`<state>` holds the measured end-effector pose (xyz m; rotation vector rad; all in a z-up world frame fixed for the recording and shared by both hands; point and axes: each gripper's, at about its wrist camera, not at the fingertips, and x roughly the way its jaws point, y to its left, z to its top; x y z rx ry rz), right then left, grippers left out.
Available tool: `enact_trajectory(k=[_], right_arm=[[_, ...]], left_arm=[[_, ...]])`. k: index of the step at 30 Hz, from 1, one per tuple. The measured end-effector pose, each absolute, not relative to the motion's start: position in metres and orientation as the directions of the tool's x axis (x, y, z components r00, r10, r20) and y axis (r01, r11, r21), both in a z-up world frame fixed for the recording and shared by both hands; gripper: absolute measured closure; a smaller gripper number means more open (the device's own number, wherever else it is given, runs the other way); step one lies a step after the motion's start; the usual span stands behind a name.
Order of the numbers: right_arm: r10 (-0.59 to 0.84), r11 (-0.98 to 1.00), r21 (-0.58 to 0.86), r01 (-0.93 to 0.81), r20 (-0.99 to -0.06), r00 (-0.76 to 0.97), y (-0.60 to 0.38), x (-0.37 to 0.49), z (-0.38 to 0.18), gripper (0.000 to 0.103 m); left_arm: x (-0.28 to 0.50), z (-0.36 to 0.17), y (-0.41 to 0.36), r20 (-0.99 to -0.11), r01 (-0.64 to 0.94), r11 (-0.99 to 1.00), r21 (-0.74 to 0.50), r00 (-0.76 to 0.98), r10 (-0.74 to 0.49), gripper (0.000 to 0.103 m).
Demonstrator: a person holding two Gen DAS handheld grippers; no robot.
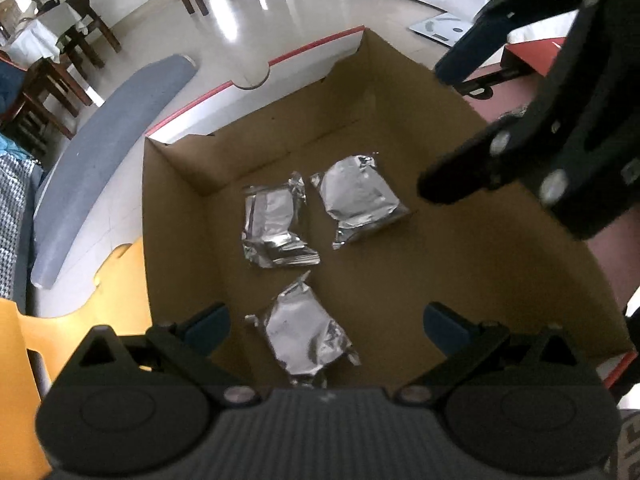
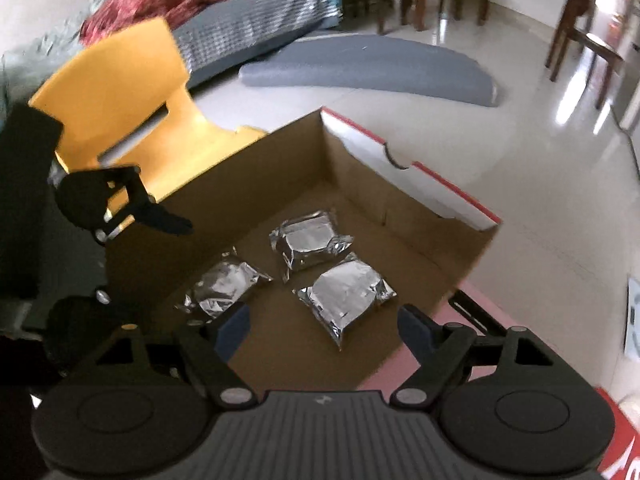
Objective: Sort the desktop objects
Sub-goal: 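Open the right gripper and move it back over the box, then lower the right gripper onto another silver packet and close on it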
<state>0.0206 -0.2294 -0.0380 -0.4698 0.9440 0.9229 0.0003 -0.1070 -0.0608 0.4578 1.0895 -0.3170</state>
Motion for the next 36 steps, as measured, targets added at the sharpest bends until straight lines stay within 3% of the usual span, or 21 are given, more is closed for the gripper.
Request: enact_trajectory(k=[28,36], right_arm=[[0.216,0.229,-0.097,-0.968,-0.965,0.148,-0.157,0.062,-0.121,0.022],[0.195,0.266,-0.074,-0.961,-0.972,0.128,-0.152,0.076,-0.13,0.022]], left_arm=[[0.061,-0.086,-0.072,-0.944,0.527,0.842,0.114,0.321,-0.074,0.0],[0.065,-0.085,-0.07,-0.945,0.519,0.849,0.098,0.316,-0.085,0.0]])
